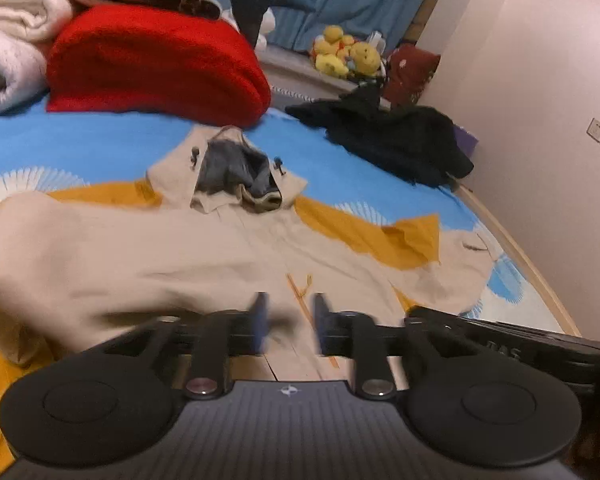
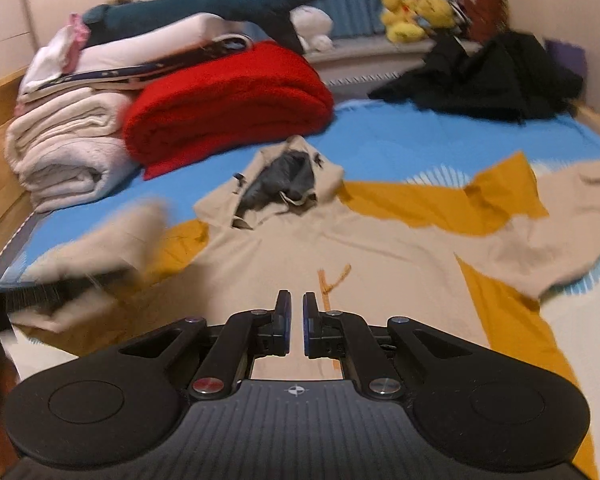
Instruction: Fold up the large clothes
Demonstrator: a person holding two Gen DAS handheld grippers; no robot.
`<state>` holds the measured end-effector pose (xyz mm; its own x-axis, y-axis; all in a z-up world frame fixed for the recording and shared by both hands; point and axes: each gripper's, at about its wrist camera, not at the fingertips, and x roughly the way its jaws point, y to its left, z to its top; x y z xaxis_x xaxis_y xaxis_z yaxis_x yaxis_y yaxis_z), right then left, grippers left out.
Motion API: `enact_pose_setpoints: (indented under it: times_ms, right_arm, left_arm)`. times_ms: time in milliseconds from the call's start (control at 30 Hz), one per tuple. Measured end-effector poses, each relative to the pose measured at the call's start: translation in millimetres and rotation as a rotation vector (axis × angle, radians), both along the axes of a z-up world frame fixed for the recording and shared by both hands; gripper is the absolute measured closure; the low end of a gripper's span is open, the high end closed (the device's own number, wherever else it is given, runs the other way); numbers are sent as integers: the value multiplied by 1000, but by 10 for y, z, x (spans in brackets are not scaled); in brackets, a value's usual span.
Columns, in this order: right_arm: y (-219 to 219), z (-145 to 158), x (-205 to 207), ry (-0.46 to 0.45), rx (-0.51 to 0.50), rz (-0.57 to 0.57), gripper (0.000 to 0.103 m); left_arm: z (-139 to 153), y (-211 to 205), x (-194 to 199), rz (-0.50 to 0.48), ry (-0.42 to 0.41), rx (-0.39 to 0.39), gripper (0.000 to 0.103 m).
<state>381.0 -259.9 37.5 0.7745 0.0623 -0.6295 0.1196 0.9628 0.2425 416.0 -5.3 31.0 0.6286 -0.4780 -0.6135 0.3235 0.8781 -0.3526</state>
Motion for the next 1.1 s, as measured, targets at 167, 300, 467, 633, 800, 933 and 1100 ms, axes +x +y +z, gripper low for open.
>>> enact_pose_setpoints:
  times_ms: [167,300,467,633,800,933,1100]
  right_arm:
    - [2,-164,92,46,32,-23,91]
    - [69,-274,163,47,33,1,91]
    - [202,-438,259,68,44,60,91]
    - [418,-540,375,66,10,170,91]
    - [677,-653,518,64,-107,289,91]
    - [854,-803,628,104,-145,364,91]
    - [1074,-947,646,92,-289,433,72]
  left_arm:
    - [-38,574,301,217,54,-79,59]
    - [-143,1051,542,430,130,-22,61]
    - [-284,1282,676,475,191,-69,64]
    - [-270,1296,647,488,172,-38,64]
    - [-268,1456,646,539,204,-44,64]
    - [-305,1533,686,555,236,-19,64]
    - [-341,1607,717,573,260,-13,64]
